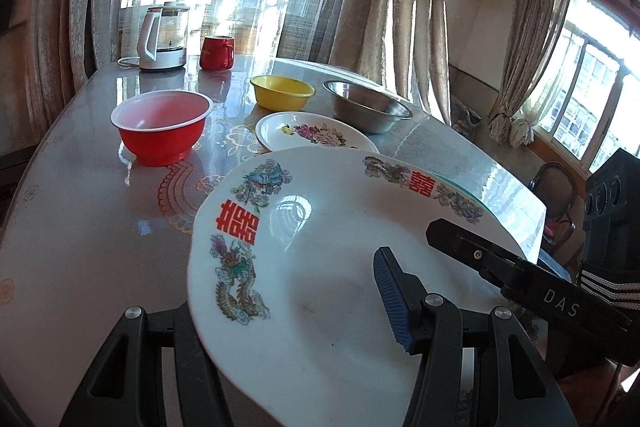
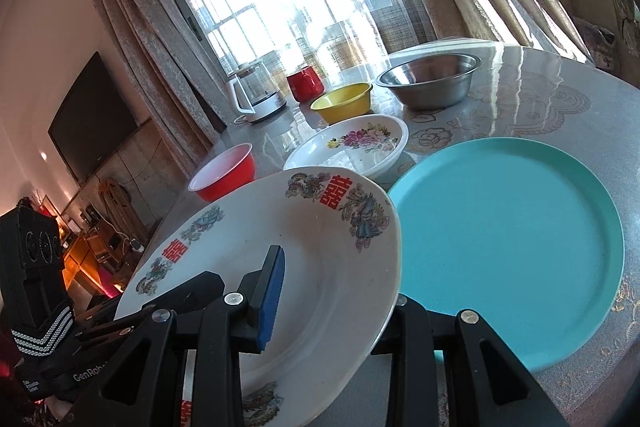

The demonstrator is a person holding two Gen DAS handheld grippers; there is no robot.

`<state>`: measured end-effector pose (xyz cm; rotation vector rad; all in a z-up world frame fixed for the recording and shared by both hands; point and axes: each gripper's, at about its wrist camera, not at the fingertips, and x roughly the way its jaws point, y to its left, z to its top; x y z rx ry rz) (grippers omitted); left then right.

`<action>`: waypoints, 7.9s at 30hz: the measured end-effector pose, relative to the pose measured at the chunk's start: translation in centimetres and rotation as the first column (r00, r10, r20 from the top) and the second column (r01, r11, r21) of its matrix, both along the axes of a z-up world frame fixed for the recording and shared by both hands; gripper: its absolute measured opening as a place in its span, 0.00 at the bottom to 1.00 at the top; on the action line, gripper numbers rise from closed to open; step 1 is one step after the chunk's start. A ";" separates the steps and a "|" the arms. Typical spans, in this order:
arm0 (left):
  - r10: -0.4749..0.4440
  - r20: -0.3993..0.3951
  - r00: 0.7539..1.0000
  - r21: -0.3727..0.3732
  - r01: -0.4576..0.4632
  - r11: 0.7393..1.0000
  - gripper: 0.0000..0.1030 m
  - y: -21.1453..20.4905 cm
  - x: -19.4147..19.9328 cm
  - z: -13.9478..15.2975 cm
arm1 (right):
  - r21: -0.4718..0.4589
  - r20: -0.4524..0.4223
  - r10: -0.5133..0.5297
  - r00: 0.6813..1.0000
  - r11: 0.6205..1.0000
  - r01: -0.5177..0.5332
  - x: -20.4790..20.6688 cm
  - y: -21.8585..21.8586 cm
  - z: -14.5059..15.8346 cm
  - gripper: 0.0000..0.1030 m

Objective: Organize plates and bowls
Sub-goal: 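Lift the large white plate with the right tool toward the teal plate, then lower the large white plate onto the teal plate with the right tool, then open the right tool and withdraw it from the stacked plates, then move the right tool to the rim of the small floral white plate, then close the right tool on the floral plate rim, then lift the floral plate with the right tool toward the plate stack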

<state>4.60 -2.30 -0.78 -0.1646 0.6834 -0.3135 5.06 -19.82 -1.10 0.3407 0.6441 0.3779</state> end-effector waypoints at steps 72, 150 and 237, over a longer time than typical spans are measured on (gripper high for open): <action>0.169 -0.028 0.985 0.037 -0.168 0.985 0.85 -1.3 6.4 -0.1 | -0.137 0.058 -0.490 0.870 0.859 0.493 -0.8 -13.6 1.8 0.35; 0.221 -0.190 0.957 -0.025 -0.230 0.973 0.82 2.1 17.3 -2.9 | -0.271 -0.430 -0.115 0.895 0.963 -0.007 23.7 0.0 -0.8 0.42; 0.064 0.002 0.998 -0.091 -0.063 0.994 0.34 0.9 13.8 0.8 | -0.116 -0.259 -0.097 0.961 0.991 0.069 14.7 -0.1 3.1 0.22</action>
